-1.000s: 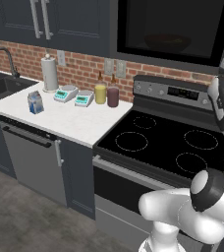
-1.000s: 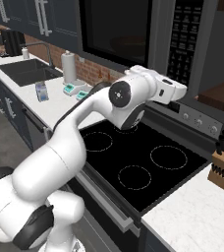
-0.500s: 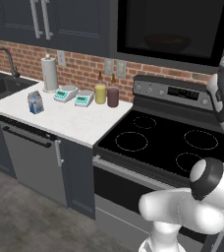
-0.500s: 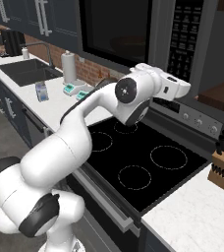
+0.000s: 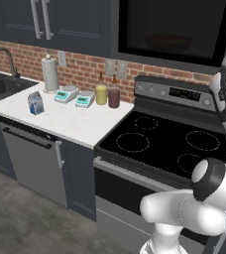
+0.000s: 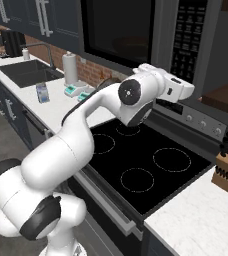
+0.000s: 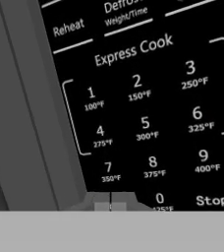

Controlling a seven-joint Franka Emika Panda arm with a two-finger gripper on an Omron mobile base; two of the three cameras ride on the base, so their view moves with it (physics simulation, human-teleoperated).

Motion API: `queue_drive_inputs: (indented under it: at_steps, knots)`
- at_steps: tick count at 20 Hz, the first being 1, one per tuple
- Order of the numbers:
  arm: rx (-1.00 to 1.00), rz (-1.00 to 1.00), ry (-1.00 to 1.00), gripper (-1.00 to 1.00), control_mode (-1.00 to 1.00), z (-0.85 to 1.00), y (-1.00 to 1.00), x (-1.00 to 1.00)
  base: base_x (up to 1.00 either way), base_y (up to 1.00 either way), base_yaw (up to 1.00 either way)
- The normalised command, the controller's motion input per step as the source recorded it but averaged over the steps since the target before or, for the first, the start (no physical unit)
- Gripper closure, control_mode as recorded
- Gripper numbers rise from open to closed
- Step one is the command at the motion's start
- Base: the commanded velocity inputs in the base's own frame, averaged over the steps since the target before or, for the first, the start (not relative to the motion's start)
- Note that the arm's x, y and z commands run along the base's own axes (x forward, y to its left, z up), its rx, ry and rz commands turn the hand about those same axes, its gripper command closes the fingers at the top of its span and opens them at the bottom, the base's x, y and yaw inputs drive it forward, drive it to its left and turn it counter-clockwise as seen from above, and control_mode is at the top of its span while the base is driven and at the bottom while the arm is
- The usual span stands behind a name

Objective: Pick the cucumber from the sink and place it in the bowl. Then pick the bowl and place it in the microwave. Then close the microwave door and press the start button.

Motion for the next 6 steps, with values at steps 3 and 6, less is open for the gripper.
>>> queue_drive_inputs:
  at_steps: [3, 6]
  knots:
    - [0.0, 0.0, -0.02, 1.0, -1.0, -0.08, 0.14, -0.2, 0.0, 0.0, 0.0]
    - [0.0, 0.0, -0.13, 1.0, -1.0, 0.0, 0.44, -0.49, 0.0, 0.0, 0.0]
